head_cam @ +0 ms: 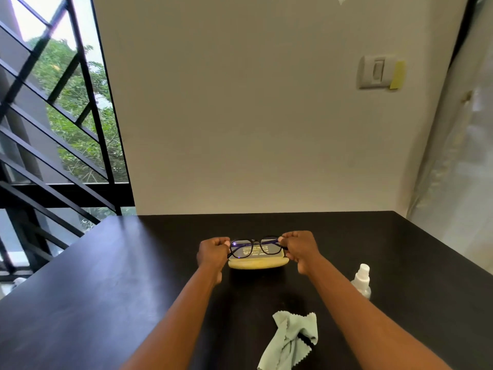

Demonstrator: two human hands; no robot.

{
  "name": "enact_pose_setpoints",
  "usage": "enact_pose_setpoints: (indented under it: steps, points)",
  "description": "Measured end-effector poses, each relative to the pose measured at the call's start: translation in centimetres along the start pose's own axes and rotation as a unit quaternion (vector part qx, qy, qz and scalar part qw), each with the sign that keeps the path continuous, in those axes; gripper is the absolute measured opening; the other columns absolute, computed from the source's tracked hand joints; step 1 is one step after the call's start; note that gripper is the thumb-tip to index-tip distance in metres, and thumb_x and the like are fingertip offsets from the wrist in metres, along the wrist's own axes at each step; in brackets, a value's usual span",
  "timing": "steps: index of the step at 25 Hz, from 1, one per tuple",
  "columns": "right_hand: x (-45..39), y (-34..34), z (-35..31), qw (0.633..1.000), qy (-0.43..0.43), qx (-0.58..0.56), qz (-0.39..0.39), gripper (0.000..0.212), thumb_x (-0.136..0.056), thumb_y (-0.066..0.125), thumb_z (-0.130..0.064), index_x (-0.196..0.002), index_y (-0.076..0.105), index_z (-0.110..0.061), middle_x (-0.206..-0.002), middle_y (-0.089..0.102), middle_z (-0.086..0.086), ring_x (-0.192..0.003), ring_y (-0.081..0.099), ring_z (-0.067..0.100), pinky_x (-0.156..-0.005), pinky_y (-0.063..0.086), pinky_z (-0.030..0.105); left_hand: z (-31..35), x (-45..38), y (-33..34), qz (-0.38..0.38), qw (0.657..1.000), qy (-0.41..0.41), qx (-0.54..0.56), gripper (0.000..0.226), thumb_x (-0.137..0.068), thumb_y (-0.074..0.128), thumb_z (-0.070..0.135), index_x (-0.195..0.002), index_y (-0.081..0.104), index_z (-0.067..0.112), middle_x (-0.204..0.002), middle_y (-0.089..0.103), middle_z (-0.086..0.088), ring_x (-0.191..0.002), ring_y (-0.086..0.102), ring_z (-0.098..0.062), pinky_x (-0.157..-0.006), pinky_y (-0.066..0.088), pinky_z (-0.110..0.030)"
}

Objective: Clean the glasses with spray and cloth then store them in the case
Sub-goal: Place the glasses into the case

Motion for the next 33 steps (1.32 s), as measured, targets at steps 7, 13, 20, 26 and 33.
enact_pose_setpoints:
  steps: [7,13,20,26,33]
  points:
    - [-1.7,-0.1,0.7,0.998,0.012,0.066,0.019,0.012,-0.081,0.067,-0.001,-0.092,0.067,-0.005,-0.101,0.066,0.014,-0.091,0.063,0.022,-0.075,0.055,0.032,-0.5,-1.2,1.4,0.001,0.994,0.007,-0.107,0.013,-0.088,0.057,0.007,-0.096,0.067,0.011,-0.096,0.064,-0.007,-0.09,0.061,-0.019,-0.079,0.054,-0.033]
    - [-1.3,-0.4,1.4,0.99,0.005,0.143,0.003,0.021,-0.082,0.067,-0.006,-0.104,0.067,-0.005,-0.103,0.066,0.012,-0.086,0.058,0.016,-0.058,0.043,0.02,-1.1,-1.7,1.2,-0.007,0.991,0.006,-0.135,0.012,-0.087,0.059,0.008,-0.096,0.068,0.009,-0.093,0.065,-0.01,-0.08,0.057,-0.017,-0.07,0.052,-0.031]
    - [-1.0,-0.4,1.8,0.976,-0.018,0.217,-0.021,0.021,-0.082,0.067,-0.004,-0.103,0.068,-0.005,-0.106,0.066,0.01,-0.087,0.057,0.016,-0.067,0.045,0.023,-2.3,-1.7,0.7,-0.002,0.991,-0.036,-0.125,0.007,-0.084,0.063,0.009,-0.084,0.068,0.014,-0.097,0.067,-0.013,-0.092,0.064,-0.026,-0.076,0.057,-0.036]
    - [-1.1,-0.2,2.1,0.962,-0.037,0.268,-0.013,0.024,-0.083,0.065,-0.001,-0.107,0.067,-0.003,-0.112,0.065,0.013,-0.097,0.061,0.021,-0.07,0.049,0.023,-2.7,-1.5,0.5,-0.001,0.991,-0.029,-0.134,0.008,-0.084,0.064,0.009,-0.089,0.07,0.011,-0.098,0.067,-0.013,-0.091,0.063,-0.025,-0.071,0.054,-0.031]
    - [-1.9,0.0,2.5,0.941,-0.061,0.333,-0.022,0.021,-0.079,0.07,-0.005,-0.1,0.069,-0.006,-0.111,0.066,0.013,-0.097,0.062,0.024,-0.082,0.055,0.032,-3.0,-1.4,0.5,-0.008,0.989,-0.022,-0.144,0.012,-0.085,0.064,0.009,-0.095,0.07,0.008,-0.097,0.067,-0.013,-0.073,0.057,-0.014,-0.072,0.054,-0.029]
Point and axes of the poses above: each hand's wrist, its own x-axis away from the middle knuckle, its own y-axis out of the palm, z = x × y, the point moved 1 cm from there along -x, towards the middle knuckle
